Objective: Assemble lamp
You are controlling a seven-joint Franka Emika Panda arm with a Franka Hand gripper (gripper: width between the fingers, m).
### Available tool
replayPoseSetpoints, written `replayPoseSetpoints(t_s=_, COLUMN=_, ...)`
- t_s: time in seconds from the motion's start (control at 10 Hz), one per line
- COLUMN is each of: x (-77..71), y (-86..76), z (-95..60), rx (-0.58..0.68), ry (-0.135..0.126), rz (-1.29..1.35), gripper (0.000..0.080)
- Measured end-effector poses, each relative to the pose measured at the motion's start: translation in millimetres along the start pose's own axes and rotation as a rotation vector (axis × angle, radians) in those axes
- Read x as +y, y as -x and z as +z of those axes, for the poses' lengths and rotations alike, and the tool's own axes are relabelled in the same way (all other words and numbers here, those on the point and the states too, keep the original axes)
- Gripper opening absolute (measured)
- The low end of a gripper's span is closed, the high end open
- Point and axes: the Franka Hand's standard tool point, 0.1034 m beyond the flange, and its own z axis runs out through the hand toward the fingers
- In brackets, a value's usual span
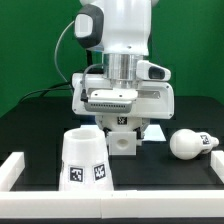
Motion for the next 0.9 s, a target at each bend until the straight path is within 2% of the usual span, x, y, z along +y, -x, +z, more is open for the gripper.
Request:
replayPoseSetpoints(t_s=0.1, x=-0.1, y=0.0, z=0.0, rx=0.0, ry=0.0, rz=0.0, gripper=0.0679)
replayPoseSetpoints(t_s=0.2, x=-0.3, y=0.2, z=-0.3, rx=-0.001, ry=0.0, rz=0.0, gripper=0.0694)
replayPoseSetpoints(t_s=0.5, x=-7.0, y=16.0, z=-33.4, rx=-0.06, ry=-0.03, rz=0.01, gripper=0.0699)
replayPoseSetpoints(t_s=0.6, x=-12.0, y=23.9, z=-43.8, rx=-0.076, ry=-0.047, rz=0.013, gripper=0.0699)
replayPoseSetpoints(t_s=0.9, x=-14.3, y=34.1, z=-49.0, rx=-0.094, ry=-0.04, rz=0.14, gripper=0.0699)
